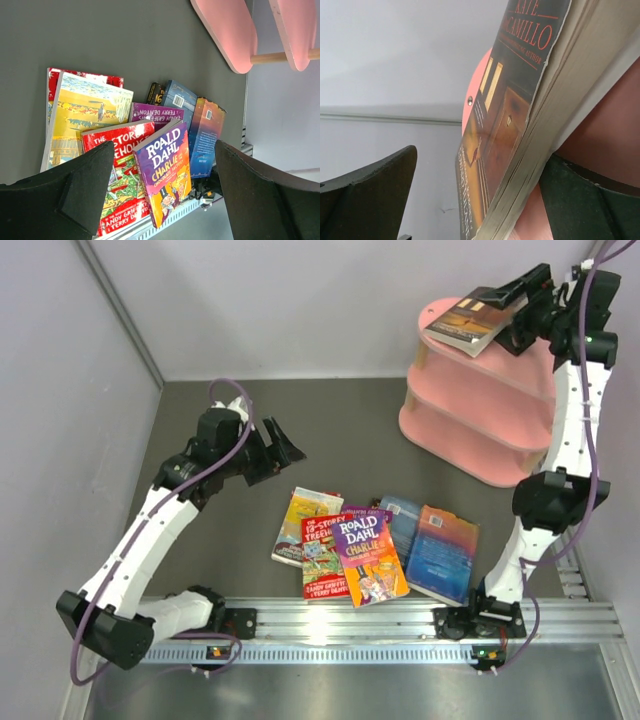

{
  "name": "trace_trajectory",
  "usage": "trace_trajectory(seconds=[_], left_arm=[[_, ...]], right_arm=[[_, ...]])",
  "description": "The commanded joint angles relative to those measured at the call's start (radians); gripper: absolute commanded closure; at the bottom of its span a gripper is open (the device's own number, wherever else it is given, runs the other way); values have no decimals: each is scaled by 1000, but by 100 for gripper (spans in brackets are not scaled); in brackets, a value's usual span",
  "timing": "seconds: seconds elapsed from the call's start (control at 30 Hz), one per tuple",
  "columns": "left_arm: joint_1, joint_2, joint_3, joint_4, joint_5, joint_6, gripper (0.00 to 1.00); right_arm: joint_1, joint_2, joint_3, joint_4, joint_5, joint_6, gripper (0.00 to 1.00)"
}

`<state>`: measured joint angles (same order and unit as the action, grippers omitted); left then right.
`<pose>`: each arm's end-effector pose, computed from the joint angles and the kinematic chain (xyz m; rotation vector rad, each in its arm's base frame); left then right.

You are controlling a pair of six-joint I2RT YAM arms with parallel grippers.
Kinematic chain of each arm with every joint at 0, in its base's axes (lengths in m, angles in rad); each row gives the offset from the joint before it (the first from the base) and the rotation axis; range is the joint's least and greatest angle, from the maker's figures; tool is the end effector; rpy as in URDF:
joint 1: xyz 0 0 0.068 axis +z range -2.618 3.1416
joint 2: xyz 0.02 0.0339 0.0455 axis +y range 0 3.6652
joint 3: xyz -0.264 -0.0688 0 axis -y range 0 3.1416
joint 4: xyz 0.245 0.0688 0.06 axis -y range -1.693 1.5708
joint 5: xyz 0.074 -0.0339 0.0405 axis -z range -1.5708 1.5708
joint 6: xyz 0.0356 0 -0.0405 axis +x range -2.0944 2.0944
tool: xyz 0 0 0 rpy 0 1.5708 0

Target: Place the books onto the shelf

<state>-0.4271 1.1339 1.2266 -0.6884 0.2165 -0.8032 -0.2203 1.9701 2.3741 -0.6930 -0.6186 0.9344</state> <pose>0.2123 -0.1050 0.3741 -0.3001 2.2868 -0.9089 0.4173 -0.0723 0.4789 0.6538 1.8288 1.0582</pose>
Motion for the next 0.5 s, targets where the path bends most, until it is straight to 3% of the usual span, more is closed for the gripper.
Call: trace_trajectory(seconds=[0.0,0.2,0.47], left_arm=[[1,17,1,39,18,1,14],[1,67,42,1,14,35,14],[1,144,62,-62,-14,81,13]], right_arm=[[-11,-37,91,-183,48,-144,0],[-17,-129,45,-385,246,-345,0],[-39,-255,-15,-410,264,-402,0]])
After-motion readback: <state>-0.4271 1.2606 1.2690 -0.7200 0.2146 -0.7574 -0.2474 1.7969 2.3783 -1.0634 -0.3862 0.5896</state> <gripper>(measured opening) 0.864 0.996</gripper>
